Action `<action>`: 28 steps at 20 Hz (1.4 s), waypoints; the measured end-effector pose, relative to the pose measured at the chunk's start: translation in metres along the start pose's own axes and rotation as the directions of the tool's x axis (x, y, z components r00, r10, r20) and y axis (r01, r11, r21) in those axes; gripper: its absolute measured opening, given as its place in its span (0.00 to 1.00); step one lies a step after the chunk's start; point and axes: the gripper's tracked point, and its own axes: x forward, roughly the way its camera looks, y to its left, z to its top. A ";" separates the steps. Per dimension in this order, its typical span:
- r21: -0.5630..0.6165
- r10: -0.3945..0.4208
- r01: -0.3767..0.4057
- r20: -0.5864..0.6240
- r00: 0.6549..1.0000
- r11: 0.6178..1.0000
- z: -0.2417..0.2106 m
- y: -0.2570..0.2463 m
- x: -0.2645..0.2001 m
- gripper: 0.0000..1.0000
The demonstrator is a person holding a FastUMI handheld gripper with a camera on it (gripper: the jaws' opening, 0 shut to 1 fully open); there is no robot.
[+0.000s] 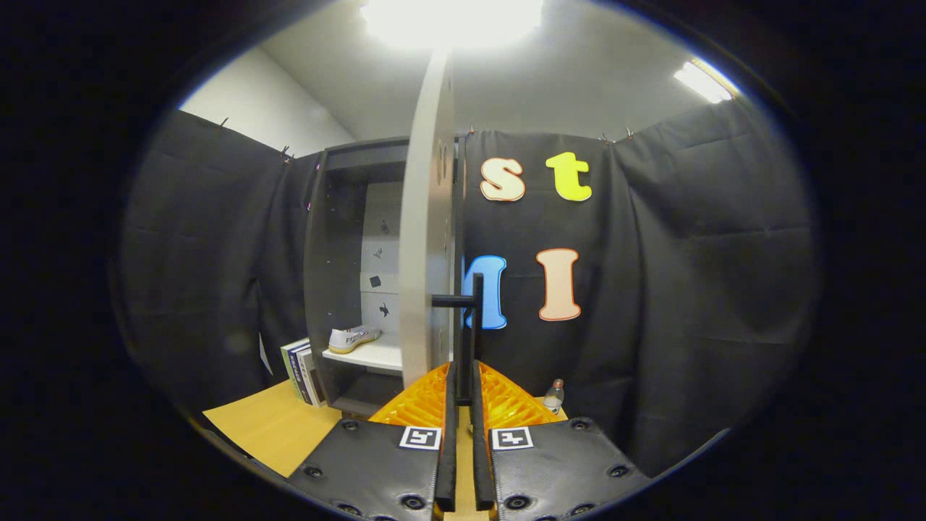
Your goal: Open the shoe cabinet door, grab the shoes and put them into the shoe cabinet, then close the shoe cabinet door.
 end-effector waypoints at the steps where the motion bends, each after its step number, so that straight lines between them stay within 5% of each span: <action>1: -0.014 -0.019 0.019 0.003 1.000 1.000 0.000 -0.002 -0.003 0.19; 5: 0.012 -0.074 0.074 0.059 0.996 0.997 0.011 0.003 -0.017 0.32; 12: 0.067 0.064 -0.068 0.064 0.996 0.995 -0.002 0.075 -0.030 0.54; 15: 0.055 0.136 -0.136 0.007 0.991 0.989 -0.034 0.115 -0.019 0.93; 28: 0.117 0.281 -0.261 -0.233 0.931 0.958 -0.185 0.212 0.022 0.97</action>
